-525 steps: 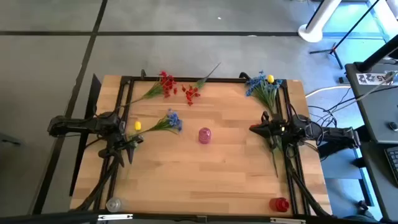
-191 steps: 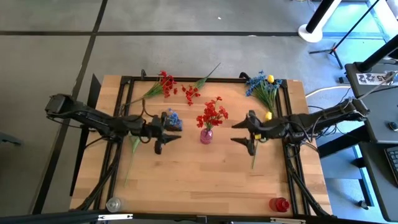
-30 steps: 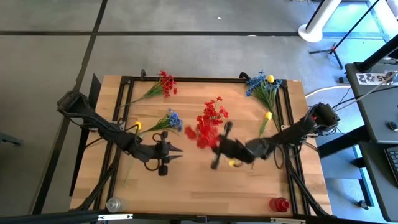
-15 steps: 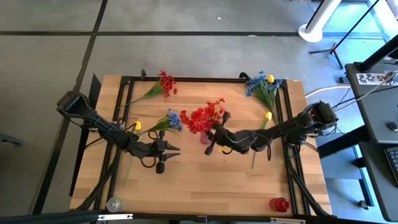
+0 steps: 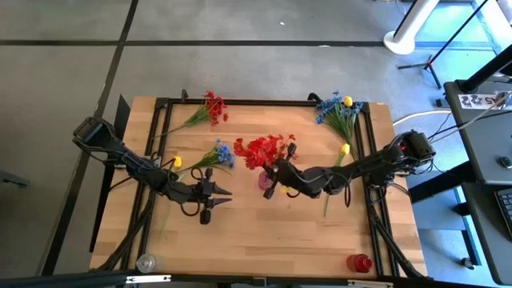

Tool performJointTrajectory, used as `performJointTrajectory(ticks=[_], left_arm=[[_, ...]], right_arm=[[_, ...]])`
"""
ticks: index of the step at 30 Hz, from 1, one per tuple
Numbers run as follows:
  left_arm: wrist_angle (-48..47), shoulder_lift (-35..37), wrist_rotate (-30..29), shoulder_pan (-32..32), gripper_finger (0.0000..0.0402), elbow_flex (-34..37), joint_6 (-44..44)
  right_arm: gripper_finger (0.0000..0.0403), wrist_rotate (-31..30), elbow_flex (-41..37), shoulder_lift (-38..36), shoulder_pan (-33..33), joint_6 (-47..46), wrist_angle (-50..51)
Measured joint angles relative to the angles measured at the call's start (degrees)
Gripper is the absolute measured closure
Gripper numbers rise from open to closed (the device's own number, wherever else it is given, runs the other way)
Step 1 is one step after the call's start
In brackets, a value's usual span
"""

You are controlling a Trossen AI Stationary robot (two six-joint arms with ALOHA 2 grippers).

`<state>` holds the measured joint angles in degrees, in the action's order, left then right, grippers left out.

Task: Sort flowers into vase by color
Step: Put the right red flowers into the violet vase

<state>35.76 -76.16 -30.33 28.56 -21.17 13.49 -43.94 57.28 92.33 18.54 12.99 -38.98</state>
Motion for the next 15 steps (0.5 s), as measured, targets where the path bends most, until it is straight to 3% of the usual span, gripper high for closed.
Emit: performJointTrajectory(ticks=[10, 15], left_arm=[[-0.04, 0.0, -0.43, -0.02, 0.0323, 0.0, -0.06], [-0.04, 0.0, -0.5, -0.02, 0.0323, 0.0, 0.03]], right_arm=[[0.0392, -0.71, 0.11, -0.17, 2.43, 1.5, -4.04], [0.0388, -2.68, 0.11, -0.17, 3.04, 1.81, -1.48]])
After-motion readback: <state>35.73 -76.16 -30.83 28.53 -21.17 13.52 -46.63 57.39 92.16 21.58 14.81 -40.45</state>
